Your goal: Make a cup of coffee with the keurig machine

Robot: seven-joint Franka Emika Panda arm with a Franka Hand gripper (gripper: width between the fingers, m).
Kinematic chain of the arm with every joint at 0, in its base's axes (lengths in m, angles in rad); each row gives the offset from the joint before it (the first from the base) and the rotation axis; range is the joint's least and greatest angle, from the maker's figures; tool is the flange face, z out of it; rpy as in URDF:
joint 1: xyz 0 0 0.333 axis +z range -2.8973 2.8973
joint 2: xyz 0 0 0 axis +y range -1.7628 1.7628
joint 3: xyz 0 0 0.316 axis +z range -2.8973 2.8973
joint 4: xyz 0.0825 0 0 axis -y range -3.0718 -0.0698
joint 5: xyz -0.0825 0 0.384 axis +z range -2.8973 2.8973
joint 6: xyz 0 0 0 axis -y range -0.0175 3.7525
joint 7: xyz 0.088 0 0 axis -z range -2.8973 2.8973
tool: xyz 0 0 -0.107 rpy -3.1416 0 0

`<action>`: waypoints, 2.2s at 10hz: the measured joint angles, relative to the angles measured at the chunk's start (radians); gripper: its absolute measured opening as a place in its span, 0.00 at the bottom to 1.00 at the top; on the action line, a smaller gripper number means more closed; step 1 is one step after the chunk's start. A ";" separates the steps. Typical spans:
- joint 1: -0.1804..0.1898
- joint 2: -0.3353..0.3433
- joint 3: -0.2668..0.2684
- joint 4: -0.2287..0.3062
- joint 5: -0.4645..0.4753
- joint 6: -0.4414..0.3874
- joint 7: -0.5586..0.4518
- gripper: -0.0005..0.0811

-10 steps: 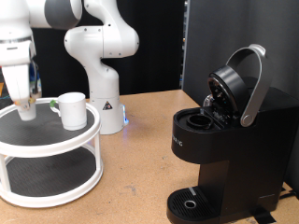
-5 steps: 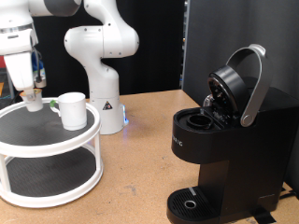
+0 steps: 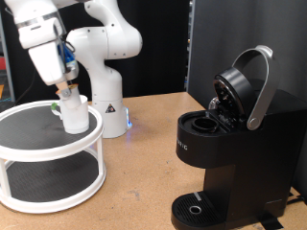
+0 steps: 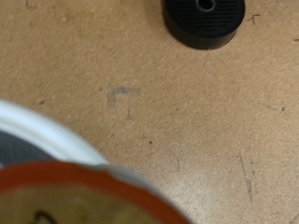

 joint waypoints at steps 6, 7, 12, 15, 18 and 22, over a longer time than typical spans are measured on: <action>0.070 0.041 0.046 0.028 0.130 0.007 0.090 0.54; 0.094 0.060 0.054 0.053 0.137 -0.013 0.090 0.54; 0.134 0.100 0.075 0.093 0.205 0.007 0.053 0.54; 0.194 0.135 0.092 0.162 0.237 -0.017 0.034 0.53; 0.200 0.187 0.149 0.225 0.249 0.024 0.210 0.53; 0.220 0.198 0.162 0.236 0.258 0.013 0.157 0.53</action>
